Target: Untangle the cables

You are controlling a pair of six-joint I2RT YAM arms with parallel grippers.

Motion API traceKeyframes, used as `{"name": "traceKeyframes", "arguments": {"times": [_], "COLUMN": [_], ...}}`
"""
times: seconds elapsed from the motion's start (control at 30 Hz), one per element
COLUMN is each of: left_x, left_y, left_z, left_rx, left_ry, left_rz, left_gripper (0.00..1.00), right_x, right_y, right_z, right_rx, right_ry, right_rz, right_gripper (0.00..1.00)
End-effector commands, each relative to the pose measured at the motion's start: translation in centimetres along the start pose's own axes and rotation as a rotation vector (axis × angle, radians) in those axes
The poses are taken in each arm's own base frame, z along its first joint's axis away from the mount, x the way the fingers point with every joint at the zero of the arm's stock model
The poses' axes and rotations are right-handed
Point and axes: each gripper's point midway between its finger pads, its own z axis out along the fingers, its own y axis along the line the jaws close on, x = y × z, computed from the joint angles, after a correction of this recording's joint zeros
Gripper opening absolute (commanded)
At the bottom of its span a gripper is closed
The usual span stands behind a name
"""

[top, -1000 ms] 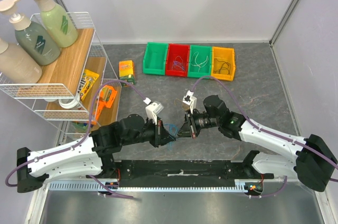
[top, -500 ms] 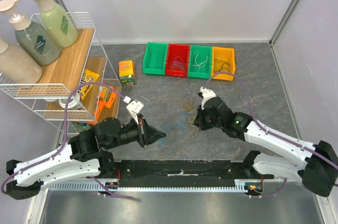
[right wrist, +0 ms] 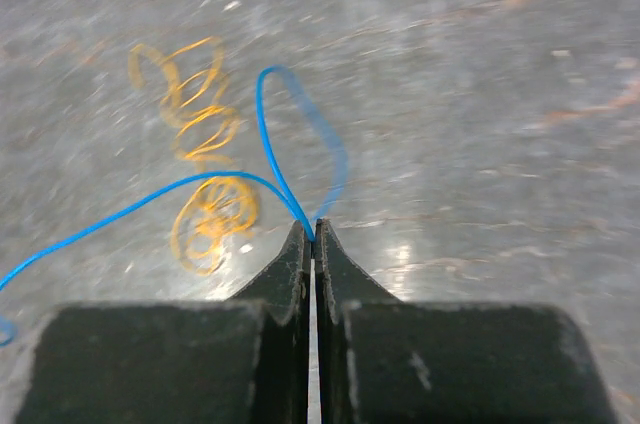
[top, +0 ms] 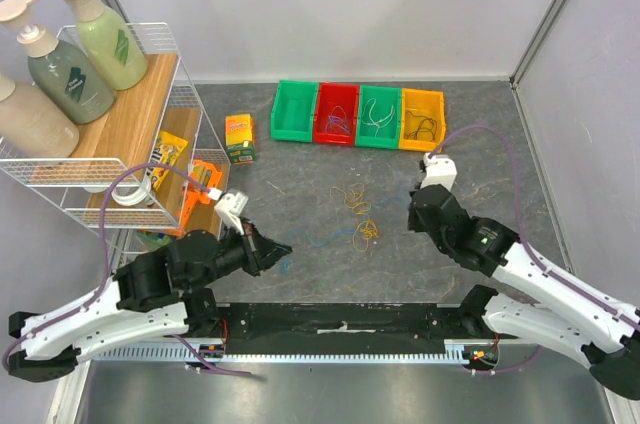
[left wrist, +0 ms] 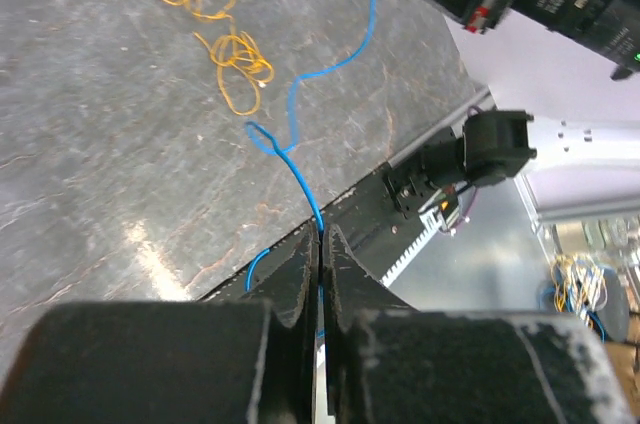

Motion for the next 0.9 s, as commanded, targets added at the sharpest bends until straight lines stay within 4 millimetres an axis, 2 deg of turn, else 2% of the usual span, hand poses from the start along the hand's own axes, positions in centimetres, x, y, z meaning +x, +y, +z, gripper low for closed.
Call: {"name": "traceKeyframes", "arguments": {"times": [0.0, 0.1, 0.17, 0.33, 0.4, 0.47, 0.57, 0.67, 0.73, 0.8, 0.87], "left_x": [-2.8, -2.8, -2.9, -2.3, -2.1, -1.9, -1.7, -1.7, -1.6, -1.4, -1.0], "left_y": [1.9, 2.9, 3.0, 1.9, 1.5, 1.0, 0.1, -1.1, -1.8, -2.4, -3.0], "left_z": [-3.0, -4.1, -4.5, -4.0, -3.4, -2.8, -1.9, -0.8, 0.0, 0.7, 1.6], "left_rx": [-0.081, -0.084, -0.073, -0.032, -0.030, -0.026, -0.006, 0.027, 0.045, 0.063, 0.084], "left_ry": [-0.145, -0.176, -0.186, -0.145, -0.123, -0.101, -0.081, -0.063, -0.052, -0.038, -0.021], "left_rz": [-0.114, -0.147, -0.158, -0.150, -0.134, -0.118, -0.102, -0.086, -0.085, -0.084, -0.090], "left_gripper": [0.02, 0.02, 0.02, 0.02, 0.02, 0.02, 0.02, 0.02, 0.02, 0.02, 0.02], "right_x": [-3.9, -4.5, -4.8, -5.7, -5.5, -5.0, -2.9, -0.4, 1.3, 2.1, 2.7], "right_y": [-6.7, -8.2, -8.4, -3.9, -2.9, -0.5, 5.3, 11.6, 14.7, 16.8, 18.1], "right_z": [-2.6, -3.2, -3.2, -2.4, -2.3, -1.8, -1.4, -2.8, -4.1, -5.4, -5.8], "right_rx": [0.331, 0.387, 0.388, 0.118, 0.058, -0.074, -0.374, -0.688, -0.833, -0.939, -0.975], "right_ry": [-0.137, -0.145, -0.142, -0.146, -0.138, -0.117, -0.017, 0.075, 0.109, 0.113, 0.119], "right_rz": [0.053, 0.079, 0.064, -0.041, -0.057, -0.093, -0.142, -0.146, -0.157, -0.160, -0.170], "right_gripper": [0.00, 0.00, 0.00, 0.00, 0.00, 0.00, 0.00, 0.00, 0.00, 0.00, 0.00]}}
